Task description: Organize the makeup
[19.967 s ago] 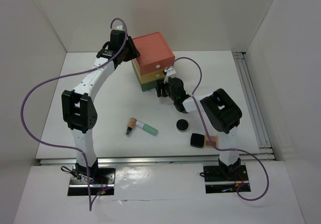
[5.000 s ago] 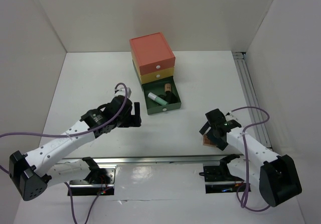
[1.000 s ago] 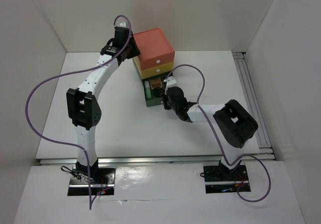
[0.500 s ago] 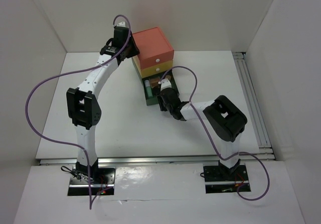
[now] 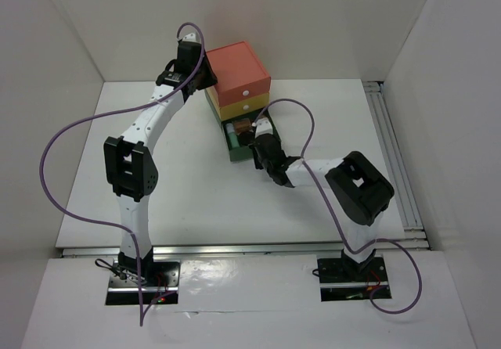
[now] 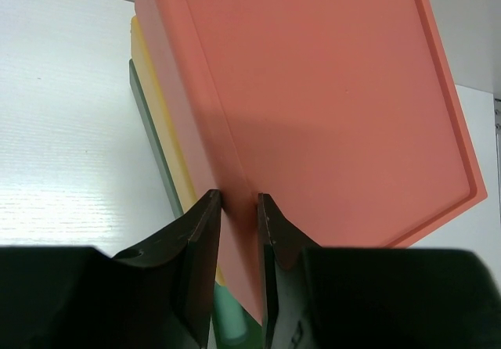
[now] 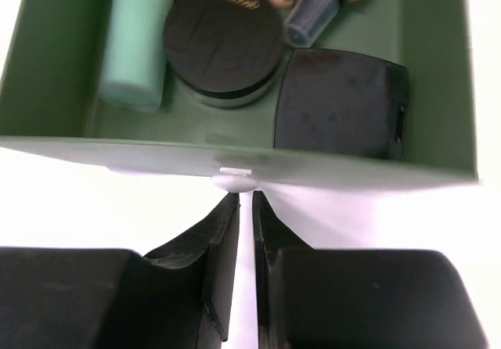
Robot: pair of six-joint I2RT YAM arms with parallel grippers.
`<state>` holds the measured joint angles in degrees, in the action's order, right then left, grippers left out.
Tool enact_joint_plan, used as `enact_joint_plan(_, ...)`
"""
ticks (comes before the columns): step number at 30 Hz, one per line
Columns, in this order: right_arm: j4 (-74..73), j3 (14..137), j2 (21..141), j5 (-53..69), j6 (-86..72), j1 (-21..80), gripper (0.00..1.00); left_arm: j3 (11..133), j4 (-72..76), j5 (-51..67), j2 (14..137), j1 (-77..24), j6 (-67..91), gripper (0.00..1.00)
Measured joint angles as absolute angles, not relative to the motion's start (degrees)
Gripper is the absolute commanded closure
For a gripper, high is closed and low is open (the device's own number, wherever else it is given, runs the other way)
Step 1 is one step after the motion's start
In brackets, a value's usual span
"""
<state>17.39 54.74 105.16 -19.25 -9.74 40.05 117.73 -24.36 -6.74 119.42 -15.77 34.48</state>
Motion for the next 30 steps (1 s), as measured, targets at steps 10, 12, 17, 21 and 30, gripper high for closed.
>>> enact_joint_plan(10, 17.37, 58.24, 104.77, -19.22, -8.51, 29.69, 0.77, 117.73, -24.16, -6.39, 119.46, -15.79, 32.91, 0.71)
enact_joint_plan(12, 16.93, 58.94, 105.67, -18.59, -7.86, 29.63, 0.77, 117.73, -23.97, -6.20, 119.50, -15.77, 32.75, 0.71)
enact_joint_plan(17, 17.32, 58.87, 106.30, -15.35, -6.94, 30.48, 0.77, 117.73, -23.88, -6.00, 119.50, -15.77, 31.83, 0.71)
enact_joint_plan(21, 17.78, 58.15, 106.37, -13.19, -6.48, 31.29, 0.76, 117.73, -23.83, -5.87, 119.50, -15.77, 31.62, 0.71)
enact_joint_plan(30, 26.17, 61.45, 113.89, -12.47, -7.35, 31.75, 0.74, 117.73, -23.68, -5.43, 119.61, -15.75, 31.35, 0.71)
